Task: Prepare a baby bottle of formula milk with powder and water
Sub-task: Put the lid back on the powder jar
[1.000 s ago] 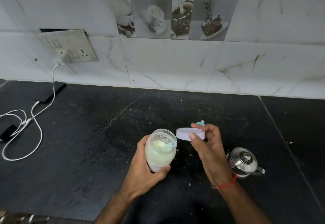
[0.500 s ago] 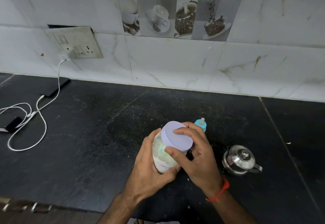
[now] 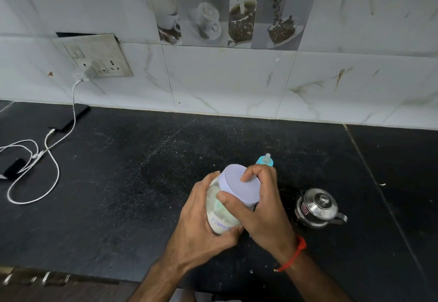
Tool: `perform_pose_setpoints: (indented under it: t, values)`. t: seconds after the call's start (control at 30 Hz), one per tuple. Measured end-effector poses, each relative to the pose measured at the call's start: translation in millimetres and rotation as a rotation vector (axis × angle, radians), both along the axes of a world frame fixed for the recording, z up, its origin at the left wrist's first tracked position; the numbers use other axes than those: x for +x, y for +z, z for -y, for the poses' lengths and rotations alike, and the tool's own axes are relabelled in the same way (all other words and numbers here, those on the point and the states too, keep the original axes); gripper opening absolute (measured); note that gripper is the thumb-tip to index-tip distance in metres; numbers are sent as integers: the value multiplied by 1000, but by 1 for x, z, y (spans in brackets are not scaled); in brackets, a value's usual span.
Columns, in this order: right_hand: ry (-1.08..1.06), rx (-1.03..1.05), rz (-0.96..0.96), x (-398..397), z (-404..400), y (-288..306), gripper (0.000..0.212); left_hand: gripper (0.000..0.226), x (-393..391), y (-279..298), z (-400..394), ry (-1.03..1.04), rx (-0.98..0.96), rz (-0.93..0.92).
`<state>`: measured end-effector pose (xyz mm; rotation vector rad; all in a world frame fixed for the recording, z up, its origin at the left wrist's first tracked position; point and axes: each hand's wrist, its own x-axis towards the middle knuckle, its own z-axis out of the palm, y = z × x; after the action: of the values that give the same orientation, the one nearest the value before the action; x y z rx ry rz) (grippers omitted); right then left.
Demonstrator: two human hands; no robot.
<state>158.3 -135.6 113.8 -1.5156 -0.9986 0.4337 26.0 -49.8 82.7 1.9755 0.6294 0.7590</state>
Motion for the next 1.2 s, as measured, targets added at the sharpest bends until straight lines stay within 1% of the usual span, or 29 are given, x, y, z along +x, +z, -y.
perform_pose_setpoints:
  t: [0.13, 0.23, 0.33, 0.43, 0.5, 0.53, 0.57, 0.63, 0.67, 0.77, 0.8, 0.83, 0.9, 0.97, 1.03, 1.13, 1.2]
  values:
    - [227, 144, -271, 9, 5, 7, 47, 97, 4, 9, -6, 6, -13, 25]
    - [239, 220, -396, 17, 7, 13, 49, 94, 8, 17, -8, 3, -10, 43]
    - [155, 164, -392, 23, 5, 17, 59, 98, 13, 20, -7, -11, 49, 40]
    - [79, 116, -283, 25, 3, 22, 72, 100, 17, 23, -7, -36, 85, 32]
    - [85, 115, -234, 25, 1, 26, 81, 100, 20, 24, -6, -37, 99, 28]
    - [115, 129, -260, 24, 1, 27, 84, 99, 21, 24, -6, -28, 89, 34]
    - [149, 148, -321, 22, 2, 28, 82, 97, 21, 23, -7, -11, 67, 42]
    - [145, 226, -446, 20, 5, 32, 67, 92, 18, 22, -9, 31, 4, 64]
    - [95, 280, -504, 20, 7, 34, 60, 90, 17, 21, -10, 48, -18, 71]
    - [-42, 382, -610, 25, 10, 31, 50, 91, 13, 18, -14, 43, -28, 76]
    - [-45, 379, -598, 27, 11, 29, 45, 92, 12, 18, -14, 30, -44, 79]
    - [-33, 349, -571, 27, 10, 29, 45, 93, 12, 18, -14, 18, -65, 86]
    - [44, 257, -529, 25, 9, 28, 57, 94, 13, 20, -13, -8, -76, 90]
    - [143, 182, -577, 20, 10, 30, 60, 93, 15, 20, -12, -6, -59, 69]
    - [167, 146, -524, 13, 14, 35, 51, 89, 16, 20, -15, 61, -70, 69]
    - [79, 145, -293, 12, 27, 42, 27, 87, 10, 20, -27, 185, -101, 66]
    - [78, 154, -160, 14, 34, 42, 19, 86, 4, 18, -36, 204, -112, 51]
